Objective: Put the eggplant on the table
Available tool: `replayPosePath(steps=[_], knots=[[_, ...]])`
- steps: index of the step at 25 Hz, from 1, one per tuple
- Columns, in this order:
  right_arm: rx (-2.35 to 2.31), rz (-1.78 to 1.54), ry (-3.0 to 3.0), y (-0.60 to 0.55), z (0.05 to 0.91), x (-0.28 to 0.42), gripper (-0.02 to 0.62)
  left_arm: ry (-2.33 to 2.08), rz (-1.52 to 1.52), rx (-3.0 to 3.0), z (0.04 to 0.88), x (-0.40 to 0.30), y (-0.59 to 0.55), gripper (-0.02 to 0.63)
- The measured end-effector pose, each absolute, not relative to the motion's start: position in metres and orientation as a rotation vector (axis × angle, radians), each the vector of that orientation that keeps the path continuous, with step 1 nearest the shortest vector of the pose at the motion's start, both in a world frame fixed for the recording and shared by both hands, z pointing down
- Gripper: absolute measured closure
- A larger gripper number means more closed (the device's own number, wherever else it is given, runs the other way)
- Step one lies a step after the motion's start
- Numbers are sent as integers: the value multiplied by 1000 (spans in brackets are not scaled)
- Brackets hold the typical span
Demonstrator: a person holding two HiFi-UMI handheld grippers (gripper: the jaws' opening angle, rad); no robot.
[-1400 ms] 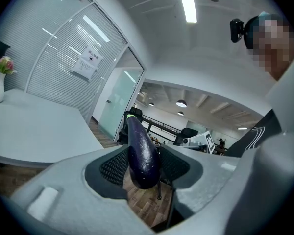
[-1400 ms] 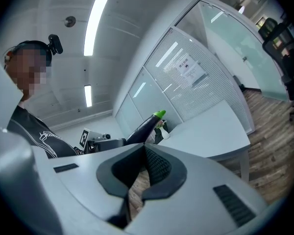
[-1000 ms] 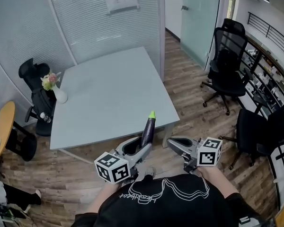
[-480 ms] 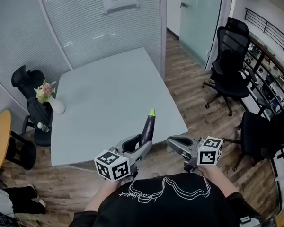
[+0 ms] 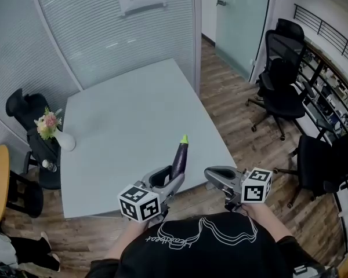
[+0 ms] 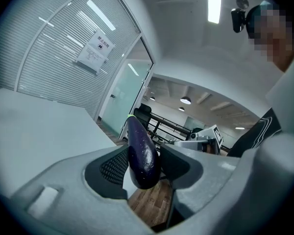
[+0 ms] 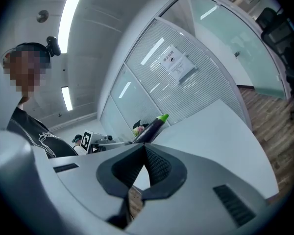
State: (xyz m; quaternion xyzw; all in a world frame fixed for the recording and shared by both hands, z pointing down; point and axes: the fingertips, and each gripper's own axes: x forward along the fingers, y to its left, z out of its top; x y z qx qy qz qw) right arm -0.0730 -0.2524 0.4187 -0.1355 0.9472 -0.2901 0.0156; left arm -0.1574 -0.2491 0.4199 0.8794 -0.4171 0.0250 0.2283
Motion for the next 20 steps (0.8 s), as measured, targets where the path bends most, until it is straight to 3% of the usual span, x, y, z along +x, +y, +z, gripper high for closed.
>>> replayPosePath(steps=[20], knots=[[-556,-991,2898,-307,454,-68,588,-1213,256,2320,505,-184,-328,397]])
